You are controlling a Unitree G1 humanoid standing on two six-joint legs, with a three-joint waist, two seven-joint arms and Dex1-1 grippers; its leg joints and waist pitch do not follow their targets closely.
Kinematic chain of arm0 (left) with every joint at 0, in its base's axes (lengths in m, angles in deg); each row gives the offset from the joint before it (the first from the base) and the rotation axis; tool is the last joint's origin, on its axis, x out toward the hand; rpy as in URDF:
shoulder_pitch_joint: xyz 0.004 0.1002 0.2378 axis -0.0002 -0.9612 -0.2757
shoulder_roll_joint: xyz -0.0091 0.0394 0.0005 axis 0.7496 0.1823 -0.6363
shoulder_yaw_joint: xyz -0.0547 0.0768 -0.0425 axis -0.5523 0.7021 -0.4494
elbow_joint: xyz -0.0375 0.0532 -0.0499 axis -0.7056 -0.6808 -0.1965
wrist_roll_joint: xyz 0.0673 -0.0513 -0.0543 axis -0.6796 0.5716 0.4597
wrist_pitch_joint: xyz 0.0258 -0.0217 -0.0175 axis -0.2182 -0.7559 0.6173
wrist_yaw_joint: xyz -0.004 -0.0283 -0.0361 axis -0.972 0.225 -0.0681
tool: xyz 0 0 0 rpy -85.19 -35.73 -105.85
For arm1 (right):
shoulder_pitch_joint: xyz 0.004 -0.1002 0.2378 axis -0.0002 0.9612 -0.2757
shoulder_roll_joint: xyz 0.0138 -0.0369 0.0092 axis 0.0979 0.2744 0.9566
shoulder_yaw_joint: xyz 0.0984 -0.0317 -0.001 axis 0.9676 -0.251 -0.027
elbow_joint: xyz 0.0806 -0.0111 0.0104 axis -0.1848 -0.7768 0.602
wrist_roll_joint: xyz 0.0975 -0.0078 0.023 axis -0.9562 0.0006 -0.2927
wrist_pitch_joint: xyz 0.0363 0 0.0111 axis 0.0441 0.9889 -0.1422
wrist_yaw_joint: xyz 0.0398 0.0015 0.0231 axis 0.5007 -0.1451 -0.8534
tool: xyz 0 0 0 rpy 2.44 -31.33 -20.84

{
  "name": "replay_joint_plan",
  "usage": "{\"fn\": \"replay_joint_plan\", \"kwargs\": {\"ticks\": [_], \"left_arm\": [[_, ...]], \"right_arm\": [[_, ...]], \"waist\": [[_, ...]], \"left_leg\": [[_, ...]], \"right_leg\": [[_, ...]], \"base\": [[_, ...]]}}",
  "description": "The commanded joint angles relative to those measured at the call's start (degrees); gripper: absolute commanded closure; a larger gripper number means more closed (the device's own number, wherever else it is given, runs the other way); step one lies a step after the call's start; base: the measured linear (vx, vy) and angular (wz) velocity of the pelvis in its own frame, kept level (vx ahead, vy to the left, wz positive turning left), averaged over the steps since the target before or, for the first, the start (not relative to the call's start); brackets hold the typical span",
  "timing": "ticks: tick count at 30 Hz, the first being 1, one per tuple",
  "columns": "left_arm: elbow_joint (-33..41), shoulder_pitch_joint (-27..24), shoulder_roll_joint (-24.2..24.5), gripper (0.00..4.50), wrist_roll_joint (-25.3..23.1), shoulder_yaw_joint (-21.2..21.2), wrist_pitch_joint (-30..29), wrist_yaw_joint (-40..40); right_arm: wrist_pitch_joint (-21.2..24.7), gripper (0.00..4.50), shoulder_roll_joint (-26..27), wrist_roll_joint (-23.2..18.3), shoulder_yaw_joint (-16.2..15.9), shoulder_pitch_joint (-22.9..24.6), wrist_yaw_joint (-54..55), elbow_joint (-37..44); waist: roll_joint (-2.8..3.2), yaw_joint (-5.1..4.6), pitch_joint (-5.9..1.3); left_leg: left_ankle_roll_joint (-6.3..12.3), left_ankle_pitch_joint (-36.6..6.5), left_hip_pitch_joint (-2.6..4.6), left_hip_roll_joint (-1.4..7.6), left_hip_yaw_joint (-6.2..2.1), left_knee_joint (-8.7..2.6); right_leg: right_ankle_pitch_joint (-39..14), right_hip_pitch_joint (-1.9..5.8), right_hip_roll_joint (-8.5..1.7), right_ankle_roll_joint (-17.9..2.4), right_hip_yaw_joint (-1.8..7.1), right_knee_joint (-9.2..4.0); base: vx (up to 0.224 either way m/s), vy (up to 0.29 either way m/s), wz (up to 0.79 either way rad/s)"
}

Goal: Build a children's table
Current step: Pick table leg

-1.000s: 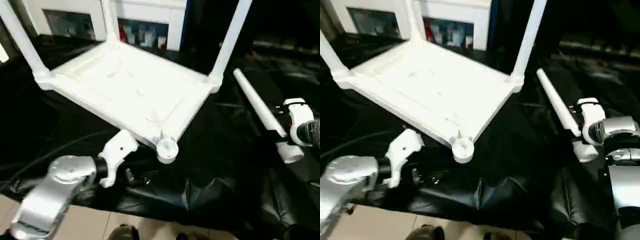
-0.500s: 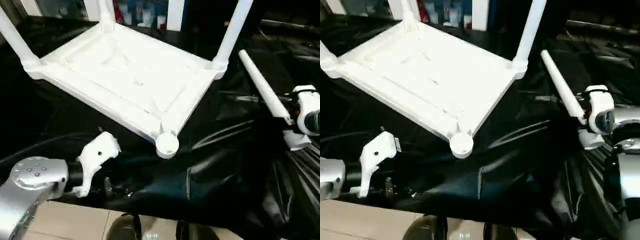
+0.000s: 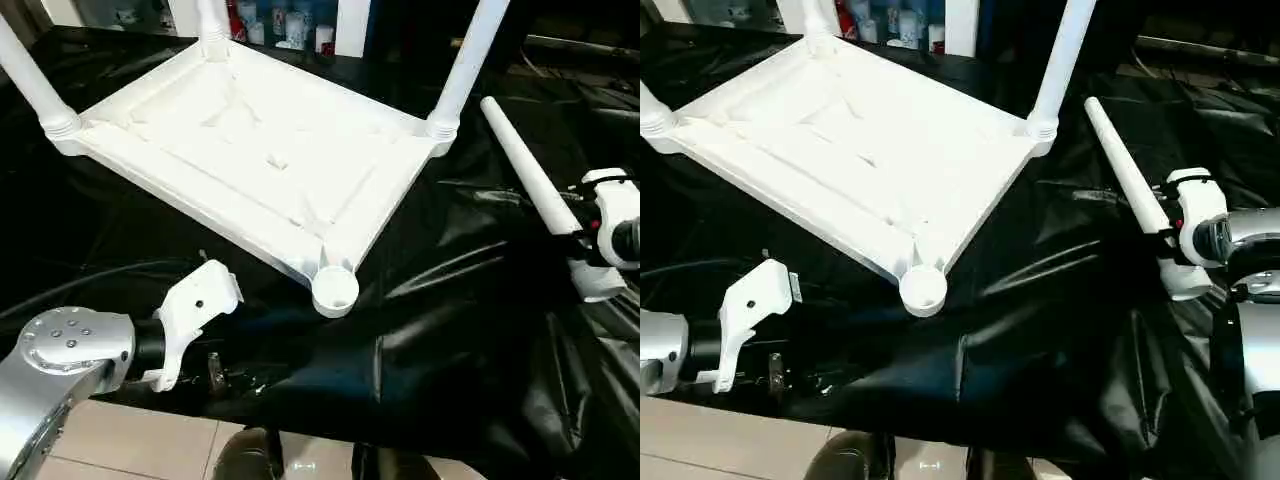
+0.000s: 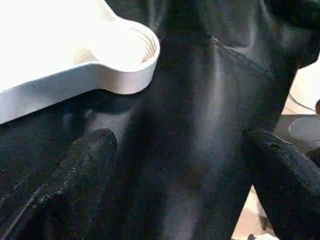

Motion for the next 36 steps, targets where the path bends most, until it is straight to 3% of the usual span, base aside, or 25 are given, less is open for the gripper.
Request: {"fn": "replay_joint_plan", "kwargs": {"ticks": [1, 5, 6, 9, 12, 15, 17, 20, 22, 23, 24, 25, 27, 30, 32, 33, 35, 36], "left_arm": [[0.5, -0.8, 0.8, 0.00, 0.7, 0.5, 0.6, -0.2], [1.0, -0.8, 1.0, 0.00, 1.1, 0.3, 0.6, -0.4], [1.1, -0.7, 1.0, 0.00, 1.2, 0.5, 0.6, -0.6], [1.1, -0.6, 0.9, 0.00, 1.1, 0.8, 0.9, -1.2], [0.8, -0.6, 0.1, 0.00, 0.8, 1.6, 1.2, -2.4], [0.5, -0.4, -0.7, 0.00, 0.6, 2.6, 1.4, -3.5], [0.2, 0.0, -1.3, 0.00, 0.4, 3.3, 1.6, -4.1], [-0.5, 0.7, -2.0, 0.00, 0.1, 4.3, 2.1, -4.9], [-0.8, 1.2, -2.3, 0.00, -0.1, 4.8, 2.6, -5.2], [-1.2, 1.7, -2.6, 0.00, -0.1, 5.0, 3.0, -5.5], [-1.2, 1.7, -2.6, 0.00, -0.1, 5.0, 3.0, -5.5], [-2.2, 3.2, -3.2, 0.00, -0.2, 5.5, 3.8, -6.0], [-2.5, 3.7, -3.3, 0.00, -0.2, 5.6, 4.1, -6.0], [-5.0, 6.5, -5.3, 0.00, -0.7, 5.0, 6.2, -7.7], [-8.7, 10.5, -8.3, 0.00, -2.4, 4.7, 7.7, -11.2], [-9.6, 11.4, -9.0, 0.00, -2.8, 4.7, 7.8, -12.0], [-13.7, 15.2, -12.6, 0.00, -4.0, 4.4, 7.4, -16.3], [-13.7, 15.2, -12.6, 0.00, -4.0, 4.4, 7.4, -16.3]], "right_arm": [[0.8, 2.06, -1.2, 1.0, -0.7, 0.7, -1.1, -1.6], [0.8, 2.37, -1.5, 1.4, -0.5, 1.1, -1.7, -1.6], [1.0, 2.44, -1.7, 1.4, -0.4, 1.4, -2.0, -1.6], [1.3, 2.59, -2.0, 1.2, -0.4, 2.1, -2.8, -1.5], [1.9, 2.60, -2.1, 0.7, -0.4, 3.7, -4.2, -1.3], [2.7, 2.62, -2.0, 0.3, -0.3, 5.4, -5.8, -1.0], [2.9, 2.62, -1.8, 0.0, -0.2, 6.6, -6.3, -0.8], [3.6, 2.62, -1.5, -0.4, 0.0, 8.2, -7.6, -0.3], [4.3, 2.62, -1.4, -0.8, 0.2, 8.9, -8.5, 0.3], [4.9, 2.62, -1.5, -1.5, 0.7, 9.2, -9.0, 0.8], [4.9, 2.62, -1.5, -1.5, 0.7, 9.2, -9.0, 0.8], [6.6, 2.62, -1.9, -3.0, 1.9, 9.9, -10.1, 2.7], [7.2, 2.62, -2.1, -3.5, 2.3, 10.1, -10.4, 3.4], [10.5, 2.62, -4.2, -7.1, 5.9, 11.0, -11.1, 9.6], [11.9, 2.62, -5.6, -11.5, 11.3, 12.0, -10.4, 16.4], [12.0, 2.62, -5.6, -12.5, 12.8, 12.3, -9.6, 17.9], [12.3, 2.62, -4.9, -16.8, 19.6, 13.4, -6.1, 23.8], [12.3, 2.62, -4.9, -16.8, 19.6, 13.4, -6.1, 23.8]], "waist": [[-0.39, 0.01, -5.20], [-0.57, 0.00, -5.41], [-0.89, -0.05, -5.61], [-0.87, 0.01, -5.80], [-1.46, -0.04, -6.71], [-1.35, 0.15, -7.27], [-1.60, 0.17, -7.73], [-1.70, 0.23, -8.19], [-1.86, 0.21, -8.19], [-1.72, 0.31, -8.60], [-1.72, 0.33, -8.55], [-1.14, 0.42, -9.04], [-1.42, 0.37, -9.21], [-1.28, 0.68, -9.62], [-1.74, 0.91, -9.68], [-1.66, 1.01, -9.92], [-1.94, 0.88, -9.80], [-1.99, 0.92, -9.74]], "left_leg": [[5.26, -4.1, 1.48, 5.90, -2.50, -3.40], [5.49, -3.8, 1.36, 5.82, -2.47, -3.20], [5.60, -3.7, 1.36, 5.77, -2.41, -3.08], [5.95, -2.8, 1.31, 5.72, -2.39, -2.93], [6.51, -1.6, 1.33, 5.68, -2.25, -2.55], [6.25, -1.4, 1.33, 5.70, -2.21, -2.31], [5.34, -2.7, 1.38, 5.82, -2.27, -2.25], [2.43, -7.5, 1.70, 6.01, -2.36, -2.32], [0.96, -9.7, 1.65, 6.02, -2.49, -2.43], [0.46, -10.3, 1.82, 6.03, -2.55, -2.32], [0.11, -10.9, 1.92, 6.04, -2.52, -2.36], [-1.02, -12.6, 2.00, 6.02, -2.72, -2.32], [-1.59, -14.2, 2.04, 6.01, -2.80, -2.36], [-1.62, -14.5, 2.13, 5.88, -2.84, -2.09], [-1.38, -14.3, 2.27, 5.73, -2.68, -2.08], [-1.46, -14.0, 2.40, 5.75, -2.72, -1.91], [-1.38, -13.9, 1.99, 5.56, -2.77, -2.06], [-1.40, -13.9, 2.12, 5.46, -2.72, -2.05]], "right_leg": [[-7.1, 2.82, -6.39, -20.5, 3.98, -3.13], [-6.4, 2.88, -6.32, -20.7, 3.98, -2.94], [-6.4, 2.96, -6.28, -20.7, 3.97, -2.88], [-5.7, 3.01, -6.22, -20.7, 3.95, -2.76], [-4.7, 3.31, -6.18, -20.6, 3.83, -2.48], [-3.9, 3.31, -6.02, -20.7, 3.78, -2.30], [-5.1, 3.44, -6.10, -20.3, 3.70, -2.37], [-10.3, 3.38, -6.21, -19.2, 3.68, -2.97], [-13.9, 3.40, -6.36, -18.0, 3.64, -3.33], [-14.6, 3.51, -6.45, -17.7, 3.60, -3.31], [-15.4, 3.35, -6.43, -17.2, 3.64, -3.50], [-17.1, 3.43, -6.42, -16.5, 3.57, -3.50], [-17.9, 3.28, -6.27, -15.8, 3.51, -3.49], [-20.1, 3.20, -6.45, -13.8, 3.62, -3.82], [-20.9, 3.08, -6.25, -12.3, 3.72, -4.05], [-20.9, 2.94, -6.35, -12.2, 3.69, -3.83], [-22.1, 3.02, -6.38, -11.2, 3.63, -4.02], [-22.5, 2.90, -6.37, -10.5, 3.70, -4.24]], "base": [[0.000, 0.000, 0.00], [0.000, 0.000, 0.00], [0.000, 0.000, 0.00], [0.000, 0.000, 0.00], [0.000, 0.000, 0.00], [0.000, 0.000, 0.00], [0.000, 0.000, 0.00], [0.000, 0.000, 0.00], [0.000, 0.000, 0.00], [0.000, 0.000, 0.00], [0.000, 0.000, 0.00], [0.000, 0.000, 0.00], [0.000, 0.000, 0.00], [0.000, 0.000, 0.00], [0.000, 0.000, 0.00], [0.000, 0.000, 0.00], [0.000, 0.000, 0.00], [0.000, 0.000, 0.00]]}}
